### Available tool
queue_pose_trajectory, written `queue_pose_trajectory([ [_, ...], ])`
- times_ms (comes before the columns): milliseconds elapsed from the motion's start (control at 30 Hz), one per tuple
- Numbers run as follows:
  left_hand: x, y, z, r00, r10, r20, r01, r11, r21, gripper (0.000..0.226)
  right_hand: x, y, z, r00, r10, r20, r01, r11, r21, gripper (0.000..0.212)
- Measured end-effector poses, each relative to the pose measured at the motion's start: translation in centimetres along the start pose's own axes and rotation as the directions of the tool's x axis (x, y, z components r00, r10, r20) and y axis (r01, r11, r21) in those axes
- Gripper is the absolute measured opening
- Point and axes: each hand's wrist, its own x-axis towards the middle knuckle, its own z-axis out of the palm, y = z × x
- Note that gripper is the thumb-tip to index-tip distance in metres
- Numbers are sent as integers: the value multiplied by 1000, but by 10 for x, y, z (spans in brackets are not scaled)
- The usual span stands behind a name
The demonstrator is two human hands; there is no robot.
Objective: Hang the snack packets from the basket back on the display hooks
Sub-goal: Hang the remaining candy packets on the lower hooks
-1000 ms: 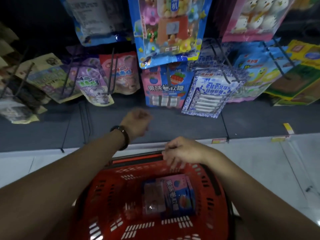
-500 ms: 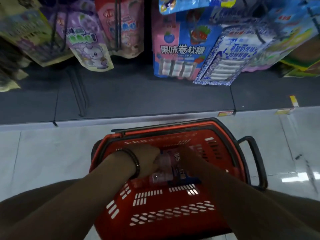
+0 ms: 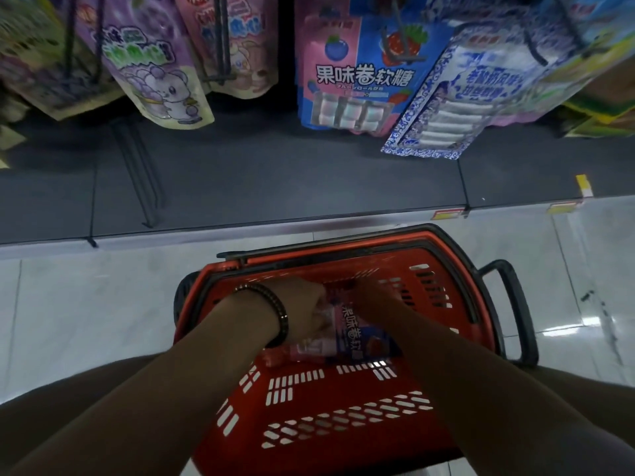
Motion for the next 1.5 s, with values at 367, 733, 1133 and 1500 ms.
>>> queue_pose_trajectory([
  [367, -1, 1, 10, 988, 12, -154, -20, 999, -48, 53, -207, -68, -208, 945, -263, 196, 265, 964, 19, 42],
  [733, -33, 25, 32, 833, -33, -553, -187, 923, -336, 26, -315, -56, -291, 746, -549, -376, 562, 823, -87, 36],
  [1133, -93, 41, 2, 718, -257, -647, -494, 466, -734, 19, -310, -29, -246, 879, -16, -476, 476, 31, 879, 26],
  [1500, -89, 70, -5, 363, -570, -737, -397, 621, -676, 64, -317, -21, -263, 806, 21, -592, 590, -120, 799, 13],
])
